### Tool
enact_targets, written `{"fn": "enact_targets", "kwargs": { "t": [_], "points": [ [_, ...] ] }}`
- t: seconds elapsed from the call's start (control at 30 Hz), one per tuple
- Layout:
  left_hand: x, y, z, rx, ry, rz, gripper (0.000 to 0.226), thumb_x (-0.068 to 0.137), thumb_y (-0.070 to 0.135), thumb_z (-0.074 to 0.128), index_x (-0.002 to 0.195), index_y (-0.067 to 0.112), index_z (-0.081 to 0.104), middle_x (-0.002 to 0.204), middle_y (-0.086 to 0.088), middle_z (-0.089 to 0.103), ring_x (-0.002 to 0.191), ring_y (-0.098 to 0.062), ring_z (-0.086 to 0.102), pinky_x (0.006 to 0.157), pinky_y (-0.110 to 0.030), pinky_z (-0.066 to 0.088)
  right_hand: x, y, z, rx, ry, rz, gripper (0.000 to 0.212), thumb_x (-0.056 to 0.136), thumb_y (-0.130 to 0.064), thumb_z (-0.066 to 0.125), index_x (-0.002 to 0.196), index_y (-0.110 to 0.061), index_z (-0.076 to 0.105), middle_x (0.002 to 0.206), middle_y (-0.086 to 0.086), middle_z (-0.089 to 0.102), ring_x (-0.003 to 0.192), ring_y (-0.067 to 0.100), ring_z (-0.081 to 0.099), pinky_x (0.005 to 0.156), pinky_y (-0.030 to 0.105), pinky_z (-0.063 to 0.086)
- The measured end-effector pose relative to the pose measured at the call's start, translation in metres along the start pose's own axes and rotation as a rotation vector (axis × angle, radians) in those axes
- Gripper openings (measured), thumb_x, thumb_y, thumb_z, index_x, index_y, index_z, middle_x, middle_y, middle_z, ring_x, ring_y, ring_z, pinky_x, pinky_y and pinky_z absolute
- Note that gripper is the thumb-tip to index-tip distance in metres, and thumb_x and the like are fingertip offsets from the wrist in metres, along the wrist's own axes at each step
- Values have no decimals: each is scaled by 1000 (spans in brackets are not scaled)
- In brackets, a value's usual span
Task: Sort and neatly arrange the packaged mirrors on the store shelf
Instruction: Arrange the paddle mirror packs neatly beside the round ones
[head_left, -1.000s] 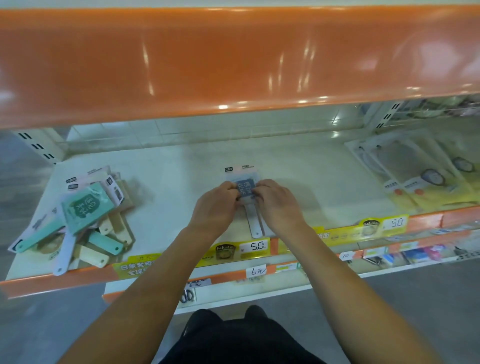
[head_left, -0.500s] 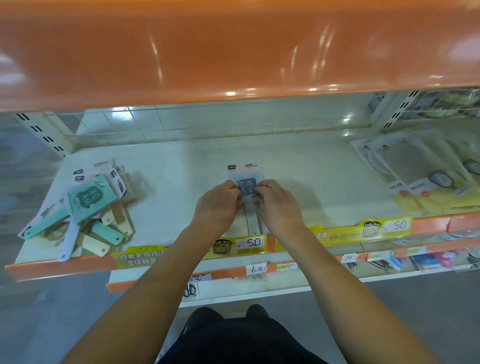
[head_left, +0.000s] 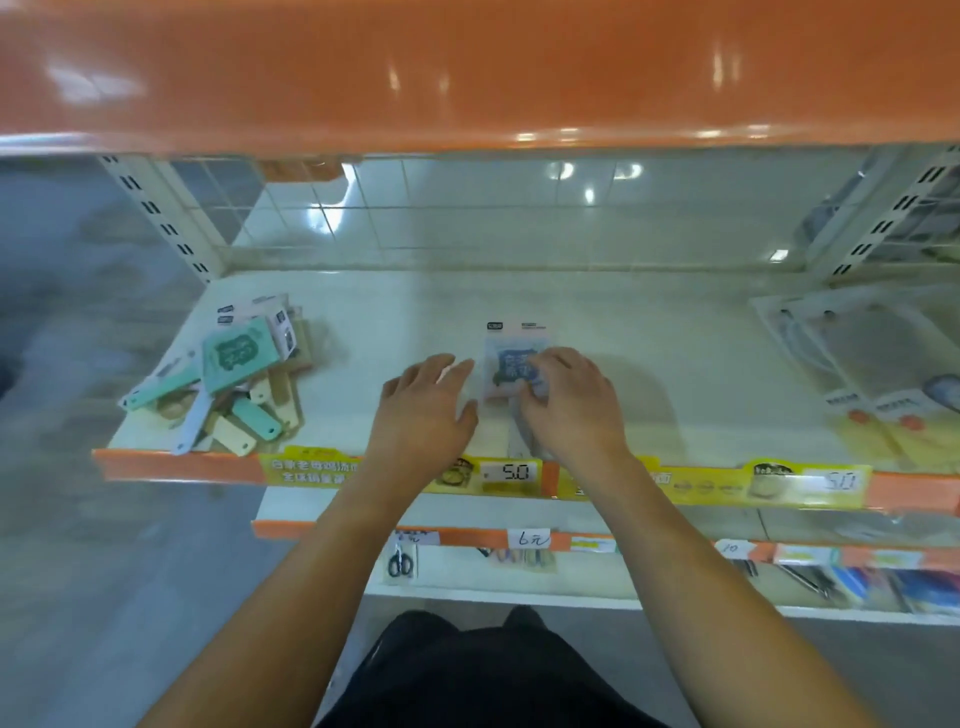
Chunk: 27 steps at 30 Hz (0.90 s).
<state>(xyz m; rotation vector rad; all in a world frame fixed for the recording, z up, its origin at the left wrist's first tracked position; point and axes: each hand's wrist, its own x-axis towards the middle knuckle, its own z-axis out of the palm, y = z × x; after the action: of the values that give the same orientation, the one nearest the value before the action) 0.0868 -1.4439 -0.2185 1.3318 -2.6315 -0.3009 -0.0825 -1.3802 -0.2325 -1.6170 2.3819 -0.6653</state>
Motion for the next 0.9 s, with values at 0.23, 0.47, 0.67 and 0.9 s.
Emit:
{"fn": "enact_targets", "kwargs": {
  "t": [0.23,0.47,0.67,0.9],
  "points": [
    [-44,-26,-23,58,203,-145,46,89,37,51,131,18,53,131,-5,57,116,-28,56,90,-45,45,-6,-63,14,190,-3,-179,38,92,-37,56,127,-23,59,129,-2,55,121,22,49,100,36,39],
    [-78,-82,-37,19,265,-364,39,87,33,59,123,18,59,127,-6,58,114,-31,57,92,-48,46,-3,-124,34,183,-100,-340,41,93,-37,54,132,-24,54,133,-5,51,123,18,46,98,32,41],
    [-93,-131,-48,17,286,-428,37,87,33,58,122,19,60,127,-2,57,114,-28,56,91,-42,45,5,-168,60,146,-161,-368,43,93,-38,53,133,-22,53,134,-2,49,121,20,46,96,34,42],
    [-87,-197,-62,-67,300,-419,42,84,40,45,115,18,64,121,-5,61,105,-32,61,84,-44,50,15,-224,92,99,-152,-331,40,92,-37,54,130,-22,54,131,-2,50,118,23,47,97,36,44]
  ]
}}
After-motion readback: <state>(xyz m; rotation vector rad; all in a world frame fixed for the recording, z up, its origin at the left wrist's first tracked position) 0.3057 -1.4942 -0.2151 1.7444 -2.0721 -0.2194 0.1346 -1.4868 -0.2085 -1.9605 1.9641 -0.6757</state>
